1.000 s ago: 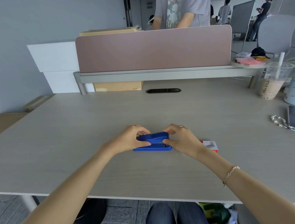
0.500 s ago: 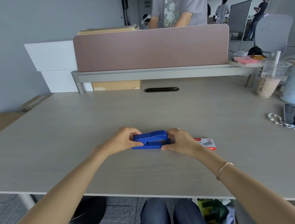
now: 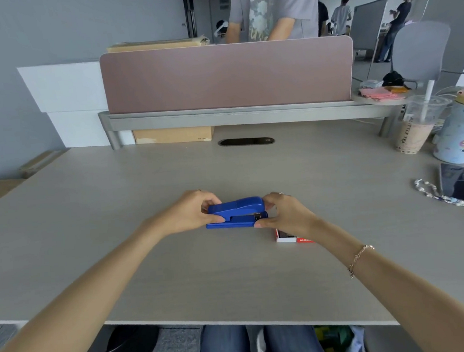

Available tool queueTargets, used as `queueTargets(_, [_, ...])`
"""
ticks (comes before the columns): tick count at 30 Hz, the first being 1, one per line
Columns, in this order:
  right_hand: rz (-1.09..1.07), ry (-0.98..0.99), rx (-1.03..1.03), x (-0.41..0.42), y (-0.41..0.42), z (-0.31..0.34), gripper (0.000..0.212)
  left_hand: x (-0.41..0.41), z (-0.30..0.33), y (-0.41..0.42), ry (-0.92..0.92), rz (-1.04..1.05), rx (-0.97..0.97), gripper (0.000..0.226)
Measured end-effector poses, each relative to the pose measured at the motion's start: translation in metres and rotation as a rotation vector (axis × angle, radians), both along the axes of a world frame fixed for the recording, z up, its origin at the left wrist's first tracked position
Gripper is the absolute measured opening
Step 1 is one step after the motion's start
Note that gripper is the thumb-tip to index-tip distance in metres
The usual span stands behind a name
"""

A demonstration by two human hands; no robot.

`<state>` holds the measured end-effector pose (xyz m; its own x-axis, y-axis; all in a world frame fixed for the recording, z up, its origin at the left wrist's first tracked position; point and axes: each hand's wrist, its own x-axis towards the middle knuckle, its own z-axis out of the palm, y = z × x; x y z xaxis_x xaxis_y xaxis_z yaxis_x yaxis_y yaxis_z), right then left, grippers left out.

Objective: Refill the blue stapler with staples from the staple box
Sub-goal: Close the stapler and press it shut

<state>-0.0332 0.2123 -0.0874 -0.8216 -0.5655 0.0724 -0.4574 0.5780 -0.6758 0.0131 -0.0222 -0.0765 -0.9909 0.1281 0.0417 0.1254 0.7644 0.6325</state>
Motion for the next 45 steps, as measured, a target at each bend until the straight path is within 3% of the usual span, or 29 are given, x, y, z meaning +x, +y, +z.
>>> queueTargets(31, [-0.082, 0.054, 0.053, -0.227, 0.011, 0.034, 0.026, -0.240, 0.023, 0.017, 0.064, -0.020, -0.001, 0.018])
queueTargets(45, [-0.120, -0.007, 0.018, -0.330, 0.004, 0.010, 0.027, -0.333, 0.004, 0.015, 0.043, 0.000, -0.011, 0.017])
